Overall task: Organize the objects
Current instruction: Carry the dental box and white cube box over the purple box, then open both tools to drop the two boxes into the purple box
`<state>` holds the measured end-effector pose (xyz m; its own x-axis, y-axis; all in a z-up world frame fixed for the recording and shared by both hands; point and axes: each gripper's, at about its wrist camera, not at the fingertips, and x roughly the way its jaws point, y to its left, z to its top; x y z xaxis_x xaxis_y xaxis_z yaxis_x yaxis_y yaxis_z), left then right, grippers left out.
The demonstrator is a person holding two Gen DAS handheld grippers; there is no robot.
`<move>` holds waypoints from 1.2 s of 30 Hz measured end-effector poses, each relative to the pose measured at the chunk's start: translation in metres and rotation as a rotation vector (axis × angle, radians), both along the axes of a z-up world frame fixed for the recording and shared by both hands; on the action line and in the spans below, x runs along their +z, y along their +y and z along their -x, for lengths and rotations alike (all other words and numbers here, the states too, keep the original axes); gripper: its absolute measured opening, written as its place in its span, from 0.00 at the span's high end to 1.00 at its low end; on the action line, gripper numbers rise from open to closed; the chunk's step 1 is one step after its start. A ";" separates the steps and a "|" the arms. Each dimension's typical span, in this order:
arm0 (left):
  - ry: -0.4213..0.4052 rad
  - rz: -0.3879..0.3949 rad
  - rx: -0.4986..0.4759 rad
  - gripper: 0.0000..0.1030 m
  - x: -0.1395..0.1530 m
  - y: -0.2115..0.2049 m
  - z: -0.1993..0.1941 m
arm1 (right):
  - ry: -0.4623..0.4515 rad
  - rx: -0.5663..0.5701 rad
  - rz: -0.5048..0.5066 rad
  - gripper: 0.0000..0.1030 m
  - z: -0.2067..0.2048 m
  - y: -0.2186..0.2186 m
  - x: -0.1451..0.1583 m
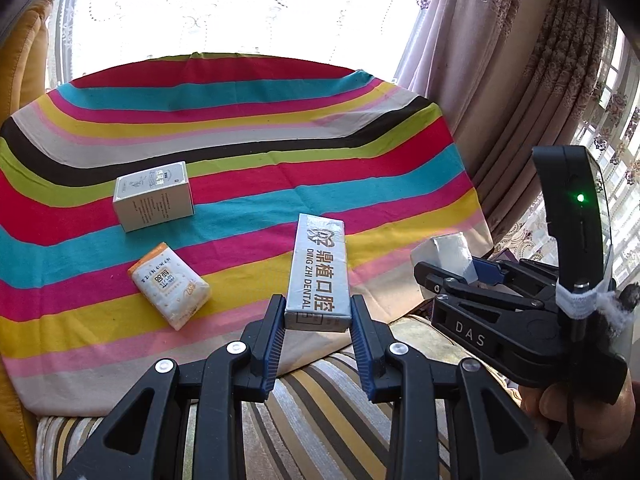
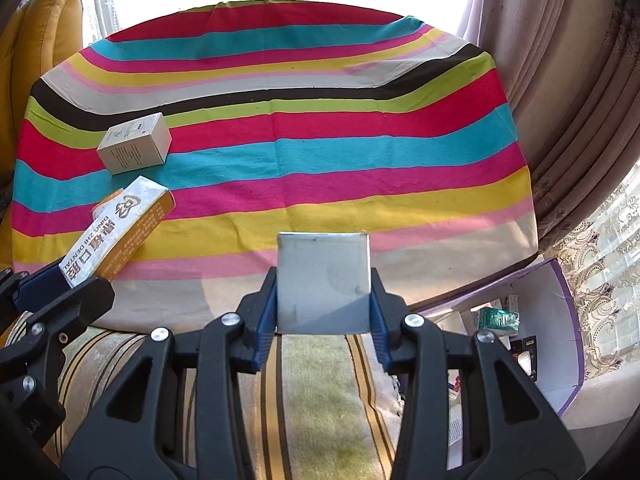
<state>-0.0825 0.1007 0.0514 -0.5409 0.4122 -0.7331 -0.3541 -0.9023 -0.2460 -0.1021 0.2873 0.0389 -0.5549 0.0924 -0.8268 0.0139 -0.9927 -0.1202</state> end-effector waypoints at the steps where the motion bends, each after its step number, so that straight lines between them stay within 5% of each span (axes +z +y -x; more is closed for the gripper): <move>1: -0.002 0.000 -0.007 0.68 0.000 0.004 -0.001 | 0.001 -0.007 0.002 0.57 -0.002 0.006 0.001; 32: -0.122 -0.064 -0.366 0.68 0.000 0.159 -0.047 | 0.057 -0.273 -0.006 0.57 -0.067 0.173 0.021; 36: -0.149 -0.089 -0.396 0.57 -0.003 0.170 -0.046 | 0.072 -0.313 -0.020 0.52 -0.069 0.184 0.026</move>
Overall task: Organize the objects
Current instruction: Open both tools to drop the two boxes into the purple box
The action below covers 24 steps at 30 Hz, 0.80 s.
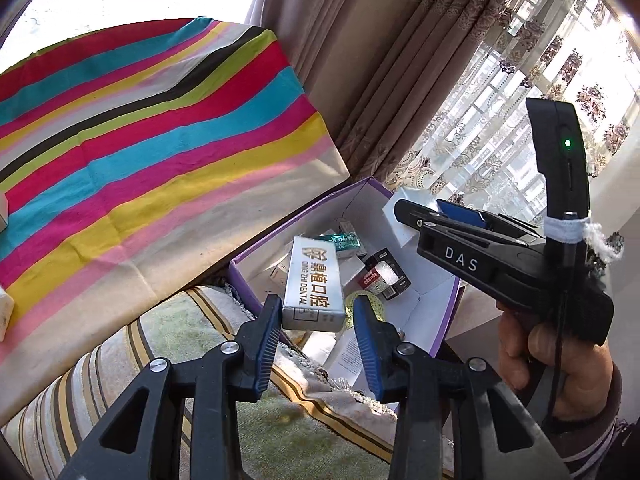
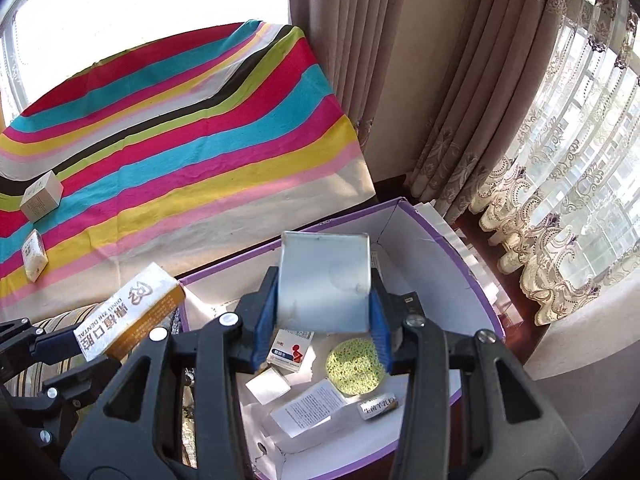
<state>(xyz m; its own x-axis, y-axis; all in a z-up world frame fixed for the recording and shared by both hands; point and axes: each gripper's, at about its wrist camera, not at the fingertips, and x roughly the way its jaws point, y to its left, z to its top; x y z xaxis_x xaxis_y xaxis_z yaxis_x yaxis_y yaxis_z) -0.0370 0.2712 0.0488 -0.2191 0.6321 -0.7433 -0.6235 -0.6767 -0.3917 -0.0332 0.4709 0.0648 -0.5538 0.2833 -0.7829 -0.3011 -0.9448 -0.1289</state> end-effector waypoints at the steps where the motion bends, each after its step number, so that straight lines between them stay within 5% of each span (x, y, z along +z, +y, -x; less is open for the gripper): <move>1: -0.002 0.001 0.003 0.51 -0.001 0.000 0.000 | 0.003 -0.006 -0.004 0.49 0.000 0.002 0.001; 4: -0.011 -0.011 0.016 0.48 0.000 -0.003 0.001 | 0.010 0.000 -0.008 0.38 0.000 0.002 0.002; 24: -0.005 -0.020 0.165 0.47 0.005 -0.066 0.018 | -0.005 0.097 -0.046 0.38 0.004 -0.042 0.005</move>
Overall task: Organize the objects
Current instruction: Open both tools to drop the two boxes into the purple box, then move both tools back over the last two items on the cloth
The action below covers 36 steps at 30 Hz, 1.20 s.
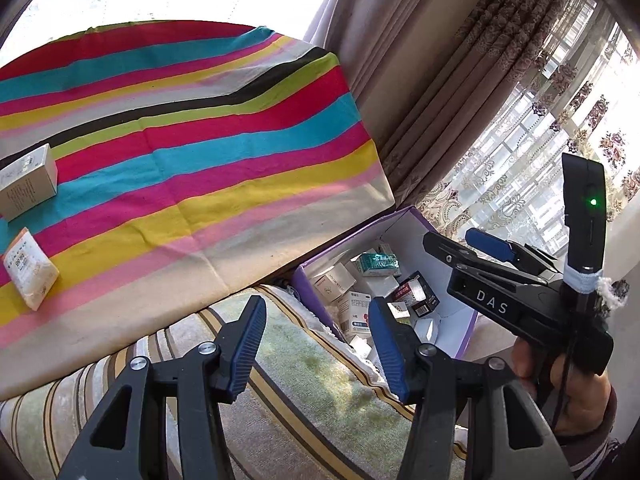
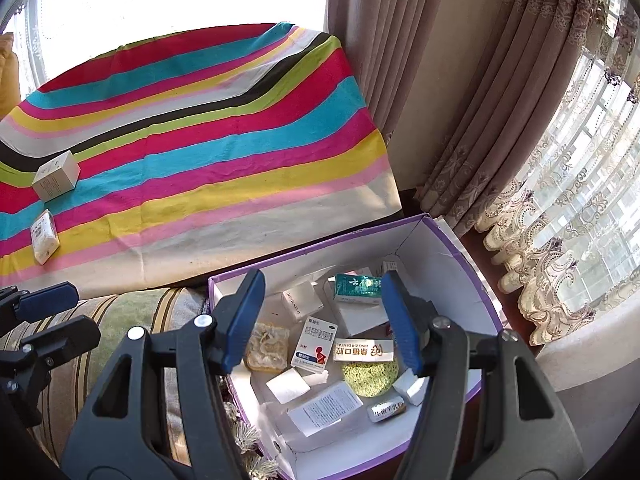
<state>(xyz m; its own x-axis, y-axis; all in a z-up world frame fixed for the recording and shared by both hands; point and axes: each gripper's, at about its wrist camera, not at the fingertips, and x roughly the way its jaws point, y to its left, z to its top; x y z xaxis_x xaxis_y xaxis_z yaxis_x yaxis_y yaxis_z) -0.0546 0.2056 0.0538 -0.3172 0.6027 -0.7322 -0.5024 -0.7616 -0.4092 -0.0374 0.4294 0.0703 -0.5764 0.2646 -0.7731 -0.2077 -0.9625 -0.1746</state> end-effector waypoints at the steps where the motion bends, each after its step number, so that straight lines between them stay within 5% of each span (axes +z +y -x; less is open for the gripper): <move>1: 0.000 0.004 0.011 0.47 0.000 -0.005 0.001 | -0.002 0.006 0.000 0.38 0.001 -0.002 0.000; 23: -0.039 0.065 0.264 0.35 -0.023 -0.146 0.019 | -0.037 0.193 0.039 0.38 0.013 -0.064 -0.010; 36: -0.020 0.214 0.267 0.29 -0.038 -0.190 0.061 | -0.092 0.301 0.086 0.37 0.041 -0.101 -0.025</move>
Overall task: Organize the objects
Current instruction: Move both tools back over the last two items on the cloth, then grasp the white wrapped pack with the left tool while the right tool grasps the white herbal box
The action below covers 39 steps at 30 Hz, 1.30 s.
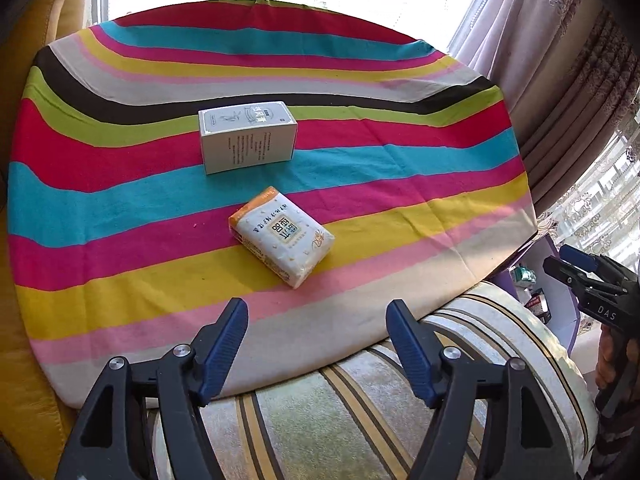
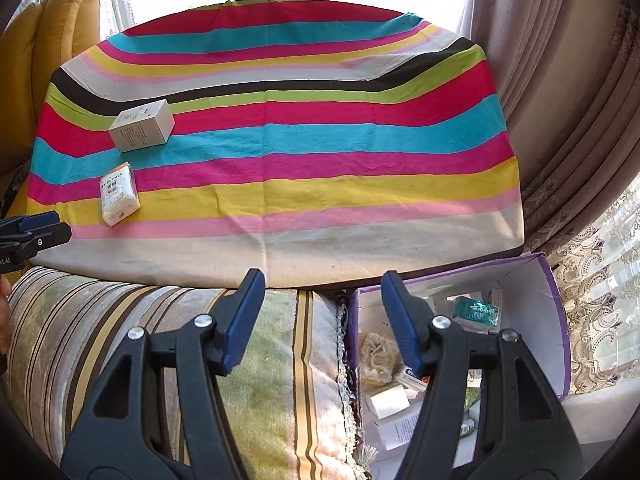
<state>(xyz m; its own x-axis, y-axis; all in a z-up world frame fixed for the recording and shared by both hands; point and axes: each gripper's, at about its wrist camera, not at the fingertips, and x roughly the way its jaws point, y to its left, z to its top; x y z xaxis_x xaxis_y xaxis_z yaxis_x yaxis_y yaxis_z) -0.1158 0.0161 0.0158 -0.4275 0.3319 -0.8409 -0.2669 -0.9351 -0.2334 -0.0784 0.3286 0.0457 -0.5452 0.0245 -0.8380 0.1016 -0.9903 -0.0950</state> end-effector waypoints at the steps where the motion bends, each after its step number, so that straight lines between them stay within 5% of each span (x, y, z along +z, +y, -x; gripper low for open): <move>1: 0.003 0.011 -0.012 0.27 -0.001 0.001 0.003 | -0.003 0.006 0.003 0.37 0.003 -0.002 0.000; 15: 0.095 0.206 -0.242 0.20 -0.015 0.027 0.046 | -0.020 0.144 0.025 0.27 0.055 -0.049 -0.003; 24: 0.062 0.297 -0.336 0.19 -0.042 0.042 0.063 | -0.043 0.204 0.036 0.21 0.089 -0.071 -0.014; 34: 0.106 0.311 -0.348 0.17 -0.045 0.042 0.074 | -0.029 0.261 0.065 0.17 0.118 -0.111 -0.017; 39: 0.063 0.289 -0.346 0.16 -0.055 0.040 0.083 | -0.030 0.264 0.078 0.17 0.127 -0.126 -0.019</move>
